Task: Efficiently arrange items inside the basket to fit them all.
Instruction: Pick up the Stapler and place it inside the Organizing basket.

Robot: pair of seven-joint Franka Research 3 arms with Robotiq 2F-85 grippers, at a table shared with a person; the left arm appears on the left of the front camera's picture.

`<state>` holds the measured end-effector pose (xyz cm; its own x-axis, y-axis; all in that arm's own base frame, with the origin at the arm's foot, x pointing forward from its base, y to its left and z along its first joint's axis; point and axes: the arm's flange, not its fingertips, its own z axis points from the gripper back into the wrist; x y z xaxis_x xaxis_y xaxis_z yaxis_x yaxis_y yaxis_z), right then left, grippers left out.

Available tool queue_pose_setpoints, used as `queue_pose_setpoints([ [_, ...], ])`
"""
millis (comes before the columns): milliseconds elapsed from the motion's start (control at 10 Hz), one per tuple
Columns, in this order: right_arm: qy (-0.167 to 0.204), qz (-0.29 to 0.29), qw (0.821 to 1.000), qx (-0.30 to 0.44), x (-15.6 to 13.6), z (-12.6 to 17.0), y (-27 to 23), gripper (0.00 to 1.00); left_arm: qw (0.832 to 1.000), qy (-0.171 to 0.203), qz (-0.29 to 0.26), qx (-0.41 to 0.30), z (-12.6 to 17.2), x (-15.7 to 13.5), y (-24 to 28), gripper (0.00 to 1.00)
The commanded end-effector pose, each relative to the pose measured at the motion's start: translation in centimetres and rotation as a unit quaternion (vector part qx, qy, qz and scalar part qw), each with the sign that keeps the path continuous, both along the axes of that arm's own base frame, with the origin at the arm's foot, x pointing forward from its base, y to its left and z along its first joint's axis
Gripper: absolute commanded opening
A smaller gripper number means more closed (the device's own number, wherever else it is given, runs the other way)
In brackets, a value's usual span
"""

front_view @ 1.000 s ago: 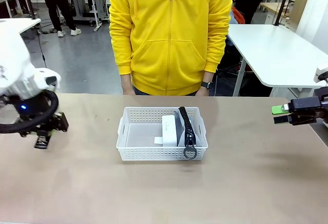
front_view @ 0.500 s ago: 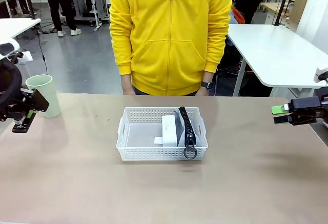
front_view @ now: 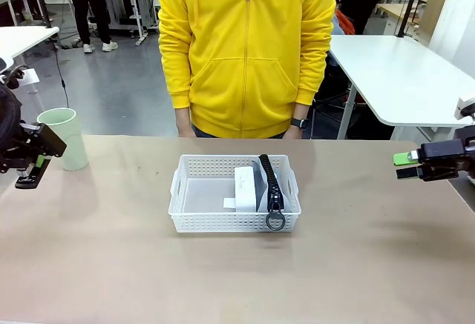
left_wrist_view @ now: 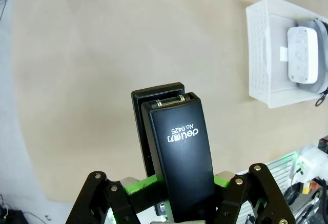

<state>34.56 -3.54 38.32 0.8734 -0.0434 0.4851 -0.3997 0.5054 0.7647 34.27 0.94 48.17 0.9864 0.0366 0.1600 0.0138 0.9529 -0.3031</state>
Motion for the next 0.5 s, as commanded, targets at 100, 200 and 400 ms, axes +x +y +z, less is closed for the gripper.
queue_pose_setpoints([
  [100,0.008,-0.003,1.0,-0.001,-0.1,0.3,0.0,1.0,1.0,0.0,0.002,0.002,0.1,0.0,-0.1,0.0],
  [200,0.008,-0.003,1.0,-0.001,-0.1,0.3,0.0,1.0,1.0,0.0,-0.002,0.002,0.0,0.0,-0.2,0.0],
  [400,0.008,-0.003,1.0,-0.001,-0.1,0.3,0.0,1.0,0.999,-0.005,0.03,-0.027,0.6,0.4,-4.7,0.0],
])
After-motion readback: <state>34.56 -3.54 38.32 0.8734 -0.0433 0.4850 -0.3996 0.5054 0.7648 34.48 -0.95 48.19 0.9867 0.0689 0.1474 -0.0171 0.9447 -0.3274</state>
